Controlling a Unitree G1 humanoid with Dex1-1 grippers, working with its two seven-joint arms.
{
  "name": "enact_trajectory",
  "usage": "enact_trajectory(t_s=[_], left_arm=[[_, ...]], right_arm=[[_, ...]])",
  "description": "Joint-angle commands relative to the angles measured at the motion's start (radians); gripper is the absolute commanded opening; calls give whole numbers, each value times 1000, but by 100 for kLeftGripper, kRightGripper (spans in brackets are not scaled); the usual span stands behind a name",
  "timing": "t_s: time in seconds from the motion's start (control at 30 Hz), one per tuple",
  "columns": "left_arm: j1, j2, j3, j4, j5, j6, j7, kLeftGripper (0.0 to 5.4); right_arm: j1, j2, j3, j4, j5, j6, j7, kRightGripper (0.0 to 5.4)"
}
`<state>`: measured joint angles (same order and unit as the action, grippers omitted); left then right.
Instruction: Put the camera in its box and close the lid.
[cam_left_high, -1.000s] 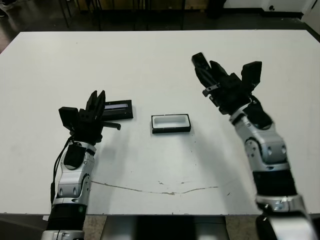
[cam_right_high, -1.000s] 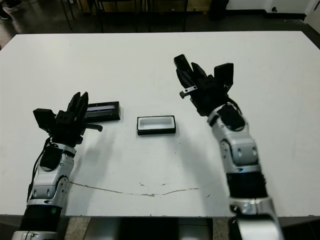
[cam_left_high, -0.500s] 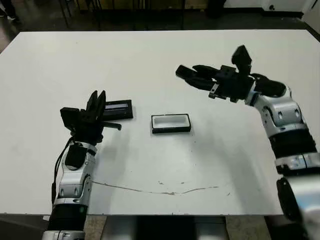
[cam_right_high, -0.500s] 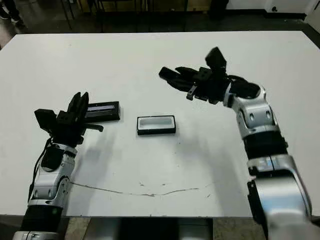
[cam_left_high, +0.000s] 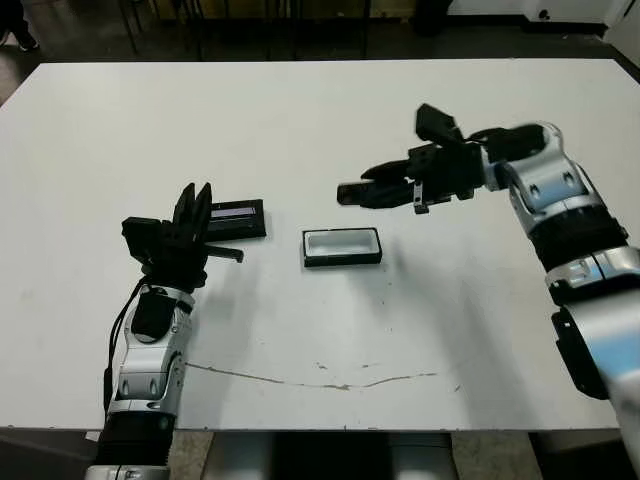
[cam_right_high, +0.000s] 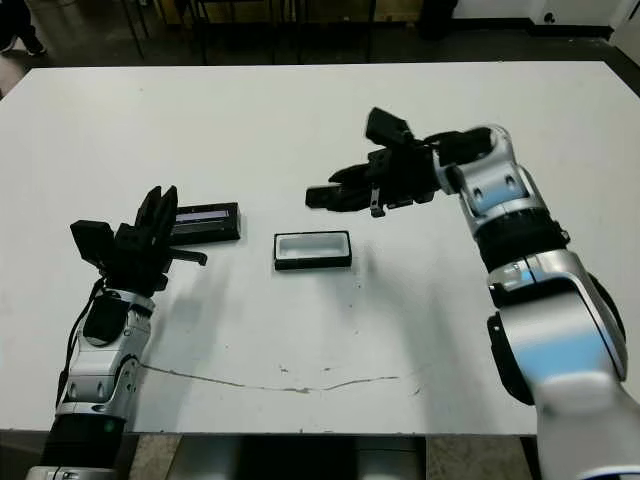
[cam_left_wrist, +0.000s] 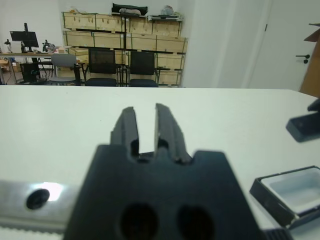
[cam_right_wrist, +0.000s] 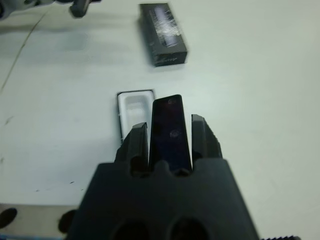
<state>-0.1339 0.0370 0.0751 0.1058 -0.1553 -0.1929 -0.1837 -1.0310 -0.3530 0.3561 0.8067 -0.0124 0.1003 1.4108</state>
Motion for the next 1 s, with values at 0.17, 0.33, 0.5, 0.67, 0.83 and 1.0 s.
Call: enact_trajectory(t_s=[0.17,0.33,0.5,0.67,0.83,1.0], left_arm=[[24,3,-4,-6,7,31,16,0],[25,5,-5,-5,5,31,17,0],[24,3,-7,-2,3,27,15,0],[24,1,-7,1,1,25,16,0],[28,1,-8,-3,1,27,16,0],[27,1,-7,1,-3,25,13,0]], right_arm=[[-4,38,48,30,-50,21,59,74],[9,55,57,49,-62,-25,76,74],[11,65,69,53,-79,-22,83,74],[16,76,69,68,-89,-34,77,74],[14,84,71,92,-105,-33,59,74],[11,91,67,113,-115,-37,41,74]])
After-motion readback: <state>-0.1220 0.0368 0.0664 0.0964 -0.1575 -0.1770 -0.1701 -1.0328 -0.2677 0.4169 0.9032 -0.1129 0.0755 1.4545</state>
